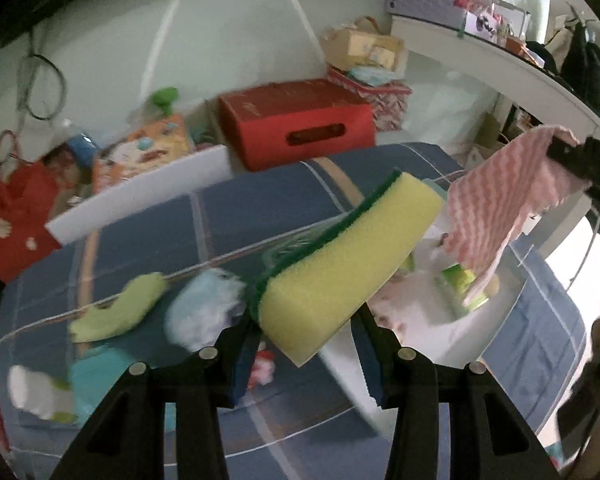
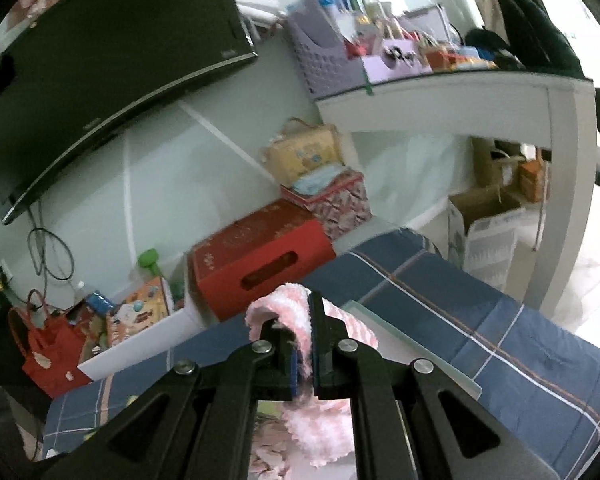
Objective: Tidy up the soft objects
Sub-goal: 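Lift the sponge with the left tool toward the tray while the right tool holds the cloth above it, then lower the sponge into the tray with the left tool while the right tool releases the pink cloth, then move both open tools back toward the light green cloth and blue face mask, then grasp the light green cloth with the left tool while the right tool grasps the blue face mask, then carry the green cloth and face mask with both tools over the tray, then open the left tool over the tray while the right tool releases the face mask, then move both open tools back toward the red pipe-cleaner toy and purple pouch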
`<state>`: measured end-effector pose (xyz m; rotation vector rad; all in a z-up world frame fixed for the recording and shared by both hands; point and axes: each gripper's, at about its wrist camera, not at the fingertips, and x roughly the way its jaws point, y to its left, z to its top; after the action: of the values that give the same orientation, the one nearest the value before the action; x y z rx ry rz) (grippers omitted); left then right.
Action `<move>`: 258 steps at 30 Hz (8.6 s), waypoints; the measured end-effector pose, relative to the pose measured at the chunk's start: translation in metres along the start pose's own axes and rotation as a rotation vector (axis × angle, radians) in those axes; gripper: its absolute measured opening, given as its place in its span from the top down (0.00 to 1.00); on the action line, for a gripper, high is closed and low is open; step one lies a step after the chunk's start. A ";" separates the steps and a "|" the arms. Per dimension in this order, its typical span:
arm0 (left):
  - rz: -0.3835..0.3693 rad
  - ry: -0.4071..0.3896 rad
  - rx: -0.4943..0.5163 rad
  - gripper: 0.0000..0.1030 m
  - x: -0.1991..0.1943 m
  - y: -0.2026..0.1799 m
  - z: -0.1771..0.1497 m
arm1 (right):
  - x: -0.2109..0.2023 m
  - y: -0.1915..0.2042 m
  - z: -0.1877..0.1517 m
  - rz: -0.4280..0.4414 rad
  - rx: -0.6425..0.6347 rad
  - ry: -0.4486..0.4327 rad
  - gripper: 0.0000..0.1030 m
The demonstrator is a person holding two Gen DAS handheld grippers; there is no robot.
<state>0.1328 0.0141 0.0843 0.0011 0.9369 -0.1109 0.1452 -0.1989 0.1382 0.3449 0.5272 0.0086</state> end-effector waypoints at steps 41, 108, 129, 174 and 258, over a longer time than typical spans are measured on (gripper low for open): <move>0.029 0.088 -0.249 0.19 0.039 0.035 -0.008 | 0.075 -0.009 -0.049 -0.175 -0.092 0.427 0.36; 0.208 0.395 -0.417 0.00 0.054 0.276 0.010 | 0.173 0.241 -0.159 0.179 -0.622 0.958 0.12; 0.214 0.613 -0.560 0.06 0.135 0.298 -0.014 | 0.191 0.244 -0.179 0.204 -0.707 0.977 0.50; 0.070 0.058 -0.515 0.92 -0.064 0.227 0.015 | 0.051 0.197 -0.086 0.269 -0.523 0.583 0.92; 0.119 0.055 -0.434 0.00 -0.009 0.064 -0.049 | 0.041 0.039 -0.081 -0.087 -0.236 0.476 0.17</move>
<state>0.0943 0.0812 0.0593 -0.3426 0.9984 0.2051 0.1432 -0.1322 0.0650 0.0849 1.0024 0.0690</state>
